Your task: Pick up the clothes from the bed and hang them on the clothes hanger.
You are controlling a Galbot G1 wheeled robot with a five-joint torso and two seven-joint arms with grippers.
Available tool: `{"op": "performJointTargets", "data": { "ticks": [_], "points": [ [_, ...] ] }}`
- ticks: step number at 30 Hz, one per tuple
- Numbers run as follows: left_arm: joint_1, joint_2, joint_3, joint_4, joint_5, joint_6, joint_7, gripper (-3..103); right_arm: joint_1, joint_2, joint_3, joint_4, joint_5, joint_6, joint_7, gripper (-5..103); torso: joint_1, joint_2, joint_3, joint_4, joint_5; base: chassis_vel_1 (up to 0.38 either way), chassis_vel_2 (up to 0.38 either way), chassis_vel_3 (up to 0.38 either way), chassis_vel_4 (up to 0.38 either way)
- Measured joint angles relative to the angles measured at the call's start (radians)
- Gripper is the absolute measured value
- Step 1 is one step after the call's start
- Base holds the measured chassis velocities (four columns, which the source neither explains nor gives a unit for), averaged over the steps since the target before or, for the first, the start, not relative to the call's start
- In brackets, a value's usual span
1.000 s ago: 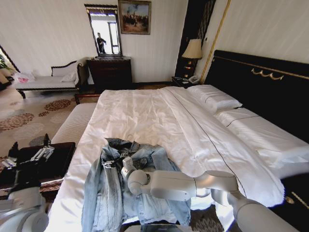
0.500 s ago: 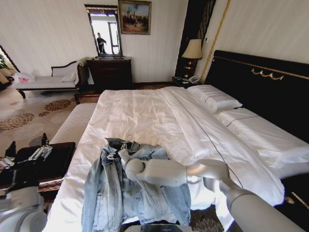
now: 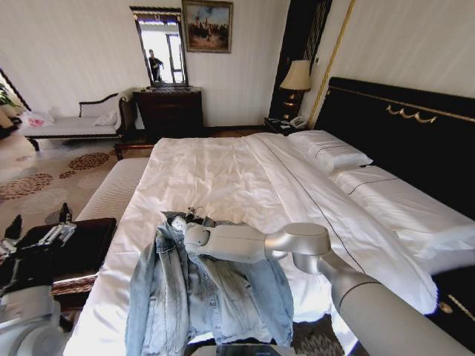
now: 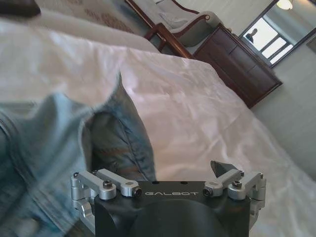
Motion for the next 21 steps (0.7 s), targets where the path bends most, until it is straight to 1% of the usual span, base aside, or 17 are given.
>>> {"op": "performJointTargets", "data": {
  "ticks": [3,5,8,11,12,13,17,18,21],
  "points": [
    [0.001,0.009,0.003,-0.001,-0.009,0.005,-0.003,100,-0.001,0.002,-0.016,-0.036,-0.005,-0.012,0.003,100,0.0,0.0,0.0,-0.0003,-0.0001,0.0,0.0,0.0,0.0],
    [0.008,0.013,0.01,-0.01,-0.015,0.01,-0.005,100,-0.013,0.002,-0.021,-0.078,-0.01,-0.034,0.008,100,0.0,0.0,0.0,-0.0005,-0.0001,0.0,0.0,0.0,0.0],
    [0.016,0.015,0.013,-0.017,-0.015,0.011,-0.005,100,-0.024,0.002,-0.023,-0.093,-0.017,-0.034,0.006,100,0.0,0.0,0.0,-0.0005,0.0,0.0,0.0,0.0,0.0],
    [0.019,0.019,0.011,-0.018,-0.015,0.011,-0.005,100,-0.038,0.001,-0.02,-0.095,-0.022,0.019,-0.01,100,0.0,0.0,0.0,-0.0005,0.0,0.0,0.0,0.0,0.0],
    [0.019,0.019,0.011,-0.018,-0.015,0.011,-0.005,100,-0.038,0.001,-0.02,-0.095,-0.022,0.019,-0.01,100,0.0,0.0,0.0,-0.0005,0.0,0.0,0.0,0.0,0.0],
    [0.019,0.02,0.008,-0.018,-0.015,0.011,-0.006,100,-0.047,0.001,-0.019,-0.096,-0.031,0.057,-0.03,100,0.0,0.0,0.0,-0.0003,0.0001,0.0,0.0,0.0,0.0],
    [0.028,0.019,0.002,-0.023,-0.014,0.011,-0.006,100,-0.058,0.0,-0.019,-0.108,-0.051,0.072,-0.059,100,0.0,0.0,0.0,-0.0002,0.0,0.0,0.0,0.0,0.0],
    [0.033,0.017,0.001,-0.027,-0.013,0.011,-0.006,100,-0.066,0.0,-0.018,-0.132,-0.073,0.087,-0.08,100,0.0,0.0,0.0,-0.0002,0.0,0.0,0.0,0.0,0.0],
    [0.034,0.013,0.001,-0.031,-0.007,0.011,-0.006,100,-0.077,-0.001,-0.015,-0.175,-0.106,0.11,-0.111,100,0.0,0.0,0.0,-0.0004,0.0001,0.0,0.0,0.0,0.0]
  ]
}}
